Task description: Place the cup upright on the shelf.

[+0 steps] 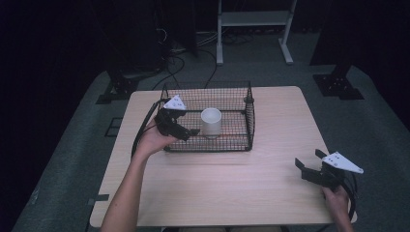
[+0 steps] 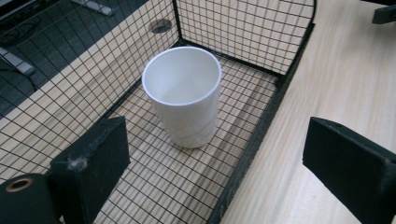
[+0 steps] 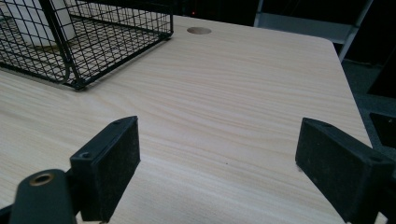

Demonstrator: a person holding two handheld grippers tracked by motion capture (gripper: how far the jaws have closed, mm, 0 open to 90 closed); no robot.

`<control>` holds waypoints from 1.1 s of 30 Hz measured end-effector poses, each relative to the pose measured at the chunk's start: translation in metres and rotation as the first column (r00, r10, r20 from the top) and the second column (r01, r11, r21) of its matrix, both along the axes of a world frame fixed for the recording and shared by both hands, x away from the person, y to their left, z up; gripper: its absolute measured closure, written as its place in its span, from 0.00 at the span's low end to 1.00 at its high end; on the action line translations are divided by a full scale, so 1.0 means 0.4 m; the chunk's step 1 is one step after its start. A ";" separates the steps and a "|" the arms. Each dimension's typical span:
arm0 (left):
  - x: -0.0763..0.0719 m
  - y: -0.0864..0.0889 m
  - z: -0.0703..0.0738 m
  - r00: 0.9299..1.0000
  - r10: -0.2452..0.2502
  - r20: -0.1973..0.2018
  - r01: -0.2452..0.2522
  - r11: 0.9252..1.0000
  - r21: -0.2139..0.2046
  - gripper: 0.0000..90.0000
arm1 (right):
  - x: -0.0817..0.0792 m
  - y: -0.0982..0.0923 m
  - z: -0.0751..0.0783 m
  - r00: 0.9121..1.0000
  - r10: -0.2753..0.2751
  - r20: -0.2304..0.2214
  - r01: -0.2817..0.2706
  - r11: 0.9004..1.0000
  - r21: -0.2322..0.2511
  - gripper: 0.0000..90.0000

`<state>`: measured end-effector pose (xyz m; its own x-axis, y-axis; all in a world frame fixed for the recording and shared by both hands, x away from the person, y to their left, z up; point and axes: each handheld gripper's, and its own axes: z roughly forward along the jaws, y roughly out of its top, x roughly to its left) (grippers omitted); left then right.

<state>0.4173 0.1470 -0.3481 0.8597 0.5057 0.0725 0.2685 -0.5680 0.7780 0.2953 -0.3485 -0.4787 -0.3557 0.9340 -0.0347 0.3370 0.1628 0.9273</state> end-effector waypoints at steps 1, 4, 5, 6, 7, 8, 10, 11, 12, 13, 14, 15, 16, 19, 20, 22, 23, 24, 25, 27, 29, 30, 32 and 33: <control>-0.007 0.001 -0.001 1.000 0.001 0.011 0.000 1.000 -0.010 0.07 | 0.000 0.000 0.000 1.000 -0.001 0.000 0.001 1.000 0.000 0.15; -0.021 0.003 -0.001 1.000 -0.001 0.009 0.001 1.000 -0.009 0.07 | 0.000 0.000 0.000 1.000 -0.001 -0.001 0.001 1.000 -0.001 0.15; -0.026 0.003 -0.002 1.000 -0.002 0.016 0.002 1.000 -0.006 0.07 | 0.000 0.001 0.000 1.000 -0.001 -0.001 0.001 1.000 -0.002 0.14; -0.032 0.004 -0.002 1.000 -0.002 0.019 0.002 1.000 -0.012 0.07 | 0.000 0.001 0.000 1.000 -0.001 -0.001 0.001 1.000 -0.002 0.15; -0.036 0.005 -0.002 1.000 -0.005 0.013 0.005 1.000 -0.011 0.07 | 0.000 0.001 0.000 1.000 -0.002 -0.001 0.002 1.000 -0.001 0.14; -0.040 0.005 -0.001 1.000 -0.005 0.010 0.005 1.000 -0.007 0.07 | 0.000 0.001 0.000 1.000 -0.002 -0.001 0.002 1.000 0.000 0.14; -0.052 0.006 0.001 0.999 -0.006 0.031 0.007 1.000 -0.016 0.07 | 0.000 0.001 0.000 1.000 -0.003 -0.002 0.003 1.000 0.000 0.15; -0.056 0.008 0.003 0.999 -0.008 0.034 0.008 1.000 -0.018 0.07 | 0.000 0.001 0.000 1.000 -0.002 -0.001 0.002 1.000 -0.001 0.14; -0.061 0.009 0.003 0.999 -0.007 0.038 0.008 1.000 -0.023 0.07 | 0.000 0.001 0.000 1.000 -0.002 -0.001 0.002 1.000 -0.002 0.15; -0.066 0.010 0.002 0.999 -0.008 0.042 0.009 1.000 -0.026 0.07 | 0.000 0.001 0.000 1.000 -0.002 -0.001 0.002 1.000 -0.002 0.15; -0.072 0.011 0.000 0.999 -0.010 0.043 0.011 1.000 -0.028 0.07 | 0.000 0.000 0.000 1.000 -0.002 -0.001 0.002 1.000 -0.003 0.15; -0.078 0.011 -0.002 0.999 -0.013 0.044 0.014 0.999 -0.030 0.07 | 0.000 0.000 0.000 1.000 -0.001 -0.001 0.001 1.000 -0.002 0.15; -0.083 0.012 -0.004 0.999 -0.011 0.048 0.013 0.999 -0.030 0.07 | 0.000 0.000 0.000 1.000 -0.002 -0.001 0.002 1.000 -0.003 0.14; -0.096 0.016 -0.010 0.999 -0.008 0.052 0.011 0.999 -0.041 0.07 | 0.000 0.001 0.000 1.000 -0.002 -0.001 0.002 1.000 -0.003 0.15; -0.101 0.019 -0.014 0.999 -0.007 0.052 0.009 0.999 -0.048 0.07 | 0.000 0.001 0.000 1.000 -0.001 0.000 0.001 1.000 -0.003 0.14; -0.110 0.022 -0.019 0.999 -0.006 0.054 0.009 0.998 -0.055 0.07 | 0.000 0.001 0.000 1.000 -0.001 -0.001 0.001 1.000 -0.004 0.15; -0.115 0.023 -0.021 0.999 -0.008 0.049 0.011 0.998 -0.065 0.07 | 0.000 0.001 0.000 1.000 -0.001 -0.001 0.001 1.000 -0.004 0.14; -0.118 0.024 -0.022 0.999 -0.010 0.046 0.013 0.998 -0.068 0.07 | 0.000 0.001 0.000 1.000 -0.002 -0.001 0.002 1.000 -0.004 0.15; -0.125 0.025 -0.025 0.999 -0.009 0.049 0.013 0.997 -0.078 0.07 | 0.000 0.001 0.000 1.000 -0.002 -0.001 0.002 1.000 -0.004 0.15; -0.136 0.024 -0.030 0.998 -0.012 0.054 0.016 0.997 -0.080 0.07 | 0.000 0.001 0.000 1.000 -0.003 -0.002 0.003 1.000 -0.003 0.14; -0.148 0.024 -0.034 0.998 -0.010 0.064 0.016 0.996 -0.085 0.07 | 0.000 0.001 0.000 1.000 -0.003 -0.002 0.003 1.000 -0.004 0.15; -0.154 0.025 -0.037 0.998 -0.012 0.064 0.018 0.996 -0.091 0.07 | 0.000 0.001 0.000 1.000 -0.003 -0.001 0.003 1.000 -0.005 0.15; -0.164 0.025 -0.044 0.998 -0.013 0.066 0.020 0.994 -0.103 0.07 | 0.000 0.001 0.000 1.000 -0.004 -0.001 0.004 1.000 -0.005 0.14; -0.168 0.025 -0.049 0.998 -0.019 0.061 0.025 0.994 -0.102 0.07 | 0.000 0.001 0.000 1.000 -0.005 -0.001 0.005 1.000 -0.004 0.15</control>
<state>0.3500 0.1569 -0.3677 0.8663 0.4943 0.0722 0.2085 -0.4892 0.8469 0.2955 -0.3481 -0.4787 -0.3514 0.9355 -0.0380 0.3390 0.1649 0.9262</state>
